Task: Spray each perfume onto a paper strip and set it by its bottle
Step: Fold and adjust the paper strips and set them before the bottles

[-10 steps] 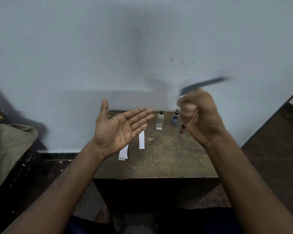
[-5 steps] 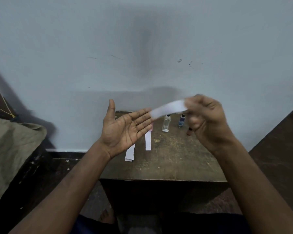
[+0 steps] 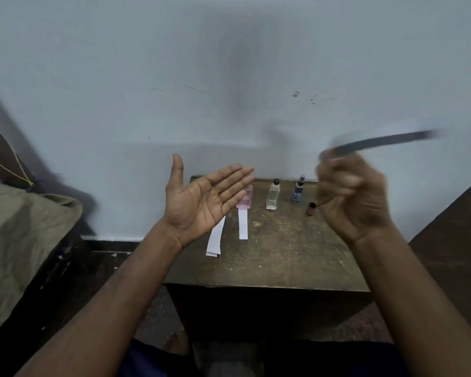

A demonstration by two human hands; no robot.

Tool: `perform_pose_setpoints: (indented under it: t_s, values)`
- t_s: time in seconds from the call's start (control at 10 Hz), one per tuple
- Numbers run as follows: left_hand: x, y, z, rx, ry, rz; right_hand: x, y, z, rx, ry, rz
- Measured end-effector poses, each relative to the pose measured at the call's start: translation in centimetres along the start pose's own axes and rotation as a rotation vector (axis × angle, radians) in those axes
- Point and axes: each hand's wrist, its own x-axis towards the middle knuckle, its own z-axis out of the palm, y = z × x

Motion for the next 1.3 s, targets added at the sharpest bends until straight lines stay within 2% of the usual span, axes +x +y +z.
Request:
perform_pose_setpoints:
  t_s: [0.1,0.2,0.3,0.4,0.5,0.6,0.7,0.8,0.9,1.0,1.1,1.3]
  values:
    - [0.0,-0.2,0.0,-0.001,0.015,-0.004,0.2,3.0,-1.0,-1.177,0.328,0.089]
    - [-0.1,0.0,0.1,-0.024,0.016,0.003,0.2,1.9,-0.1,-0.623,0.305,-0.025]
    - [-0.1,0.1,0.2,-0.014,0.015,0.006,-0.1,-0.2,1.3,0.248,-0.074,0.003]
    - [-0.2,-0.1,0.3,-0.017,0.024,0.001,0.3,2.1,-0.4,-0.635,0.199,0.117]
    - [-0.2,-0.1,0.2,-0.030,0.022,0.005,0.1,2.8,-1.1,-1.057,0.362,0.102]
    - [-0.2,0.1,0.2,-0.047,0.015,0.006,-0.2,0.6,0.5,-0.045,-0.013,0.017]
    - [-0.1,-0.1,0.3,-0.048,0.005,-0.017,0.1,1.0,0.2,-0.111,-0.025,0.008]
    - [0.1,-0.4,0.4,0.040,0.097,-0.065,0.2,3.2,-1.7,-1.302,0.269,0.093]
    - [0.2,-0.7,0.4,0.217,0.211,-0.084,0.1,3.6,-2.2,-1.088,0.319,0.086]
    - [0.5,-1.3,0.6,0.465,0.306,-0.039,0.4,3.4,-2.0,-1.066,0.242,0.020]
    - [0.5,-1.9,0.6,0.779,0.310,0.014,0.5,3.6,-1.7,-0.993,0.210,0.029]
    - [-0.5,-2.4,1.3,0.843,0.180,-0.168,1.1,3.7,-2.4,-0.974,0.247,-0.022]
